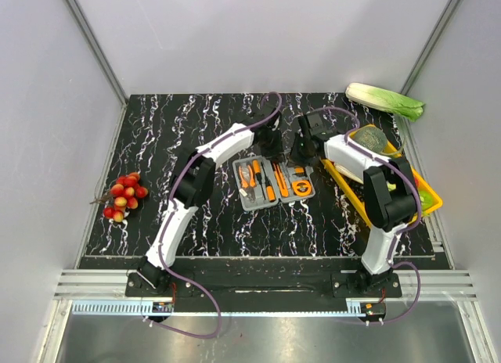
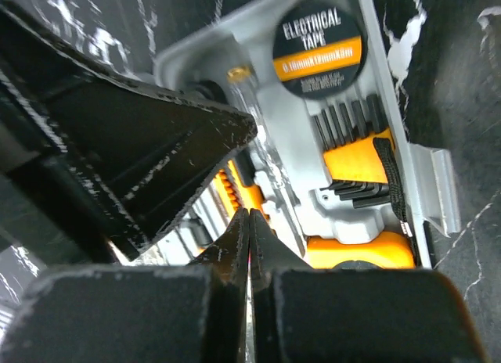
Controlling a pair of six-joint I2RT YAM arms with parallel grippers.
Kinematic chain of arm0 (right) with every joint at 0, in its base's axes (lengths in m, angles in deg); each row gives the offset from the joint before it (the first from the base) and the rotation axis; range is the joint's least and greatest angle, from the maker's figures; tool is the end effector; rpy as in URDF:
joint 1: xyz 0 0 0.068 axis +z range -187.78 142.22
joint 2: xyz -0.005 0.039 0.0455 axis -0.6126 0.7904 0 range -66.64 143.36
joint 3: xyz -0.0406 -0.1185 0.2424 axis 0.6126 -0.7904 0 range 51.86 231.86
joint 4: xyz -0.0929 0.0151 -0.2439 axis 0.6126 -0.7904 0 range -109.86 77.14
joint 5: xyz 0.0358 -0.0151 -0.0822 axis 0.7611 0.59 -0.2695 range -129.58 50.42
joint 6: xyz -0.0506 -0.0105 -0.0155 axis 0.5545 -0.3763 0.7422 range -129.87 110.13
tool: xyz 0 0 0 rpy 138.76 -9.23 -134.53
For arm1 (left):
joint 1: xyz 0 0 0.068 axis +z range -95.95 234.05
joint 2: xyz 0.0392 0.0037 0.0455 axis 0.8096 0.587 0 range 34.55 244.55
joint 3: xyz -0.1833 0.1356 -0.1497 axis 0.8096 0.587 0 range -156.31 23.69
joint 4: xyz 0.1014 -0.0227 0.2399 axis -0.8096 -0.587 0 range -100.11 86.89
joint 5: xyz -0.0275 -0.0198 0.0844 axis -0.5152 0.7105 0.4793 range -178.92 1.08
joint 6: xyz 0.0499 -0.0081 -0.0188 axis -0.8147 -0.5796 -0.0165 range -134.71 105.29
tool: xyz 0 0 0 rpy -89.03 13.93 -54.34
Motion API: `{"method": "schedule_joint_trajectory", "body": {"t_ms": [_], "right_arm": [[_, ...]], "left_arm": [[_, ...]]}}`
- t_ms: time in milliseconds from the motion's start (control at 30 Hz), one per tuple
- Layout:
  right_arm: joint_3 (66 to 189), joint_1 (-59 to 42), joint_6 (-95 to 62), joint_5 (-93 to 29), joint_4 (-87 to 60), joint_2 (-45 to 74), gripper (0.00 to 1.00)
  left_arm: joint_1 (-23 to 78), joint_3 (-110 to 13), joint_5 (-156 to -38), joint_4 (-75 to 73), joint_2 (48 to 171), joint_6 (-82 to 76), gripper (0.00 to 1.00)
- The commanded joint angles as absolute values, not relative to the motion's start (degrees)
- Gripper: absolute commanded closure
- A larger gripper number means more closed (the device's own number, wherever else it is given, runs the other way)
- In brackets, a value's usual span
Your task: Pack the tool kit
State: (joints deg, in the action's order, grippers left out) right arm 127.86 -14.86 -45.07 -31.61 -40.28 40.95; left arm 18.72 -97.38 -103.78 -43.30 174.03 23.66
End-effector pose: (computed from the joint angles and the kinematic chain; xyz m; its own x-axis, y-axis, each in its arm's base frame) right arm 0.3629 0.1589 0.1943 -0.9054 0.2370 -0.3523 0.0863 0.9151 0.3940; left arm 0.4260 -0.3132 0.1721 -0.9606 -0.0544 -0.2727 0.0916 0.8641 -0.4950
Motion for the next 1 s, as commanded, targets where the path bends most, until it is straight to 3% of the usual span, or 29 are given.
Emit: {"method": "schedule_joint_trajectory", "body": {"t_ms": [0, 267, 467, 567, 800, 967], "right_arm": [[131.9, -14.4, -43.6, -36.3, -40.9, 34.5, 1.00], [130.1, -9.8, -35.2, -37.5, -38.7, 31.3, 0.94], [128.8, 2.6, -26.3, -38.9, -34.7, 32.1, 0.65], [128.6, 7.6, -23.7, -36.9, -32.6, 33.5, 0.59], [132.5, 12.1, -21.6, -36.7, -32.5, 40.4, 0.59], [132.7, 13.0, -22.9, -38.2, -34.0, 43.5, 0.52]], "left_arm": [[20.5, -100.0, -105.4, -39.1, 164.5, 24.7, 0.79], [25.4, -89.6, -94.6, -39.1, 147.5, 21.2, 0.61], [32.0, -72.7, -83.2, -38.9, 129.1, 19.0, 0.29], [36.1, -65.4, -83.7, -38.1, 122.2, 18.1, 0.14], [44.5, -54.8, -92.3, -36.5, 112.9, 17.7, 0.11], [46.1, -51.1, -95.1, -37.0, 111.5, 17.5, 0.11]]}}
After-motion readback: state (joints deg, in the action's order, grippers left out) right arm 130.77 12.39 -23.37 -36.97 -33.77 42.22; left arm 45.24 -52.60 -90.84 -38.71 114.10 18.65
